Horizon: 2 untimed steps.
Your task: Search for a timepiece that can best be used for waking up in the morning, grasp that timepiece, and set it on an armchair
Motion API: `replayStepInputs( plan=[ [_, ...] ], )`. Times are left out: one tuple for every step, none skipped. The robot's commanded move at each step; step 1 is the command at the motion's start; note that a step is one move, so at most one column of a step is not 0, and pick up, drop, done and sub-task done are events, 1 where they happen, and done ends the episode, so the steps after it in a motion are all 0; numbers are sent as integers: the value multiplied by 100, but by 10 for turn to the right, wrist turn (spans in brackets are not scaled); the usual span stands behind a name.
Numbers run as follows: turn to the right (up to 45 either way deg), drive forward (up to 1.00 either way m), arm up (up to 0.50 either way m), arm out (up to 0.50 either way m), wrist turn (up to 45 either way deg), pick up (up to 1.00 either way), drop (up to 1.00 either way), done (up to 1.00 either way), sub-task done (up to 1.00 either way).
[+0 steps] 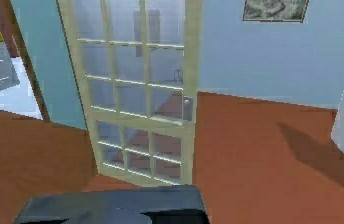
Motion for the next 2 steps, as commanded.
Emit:
replayStepInputs(
  plan=[
    [-450, 0, 0, 0, 0, 0, 0, 0, 0],
    [-210, 0, 0, 0, 0, 0, 0, 0, 0]
  ],
)
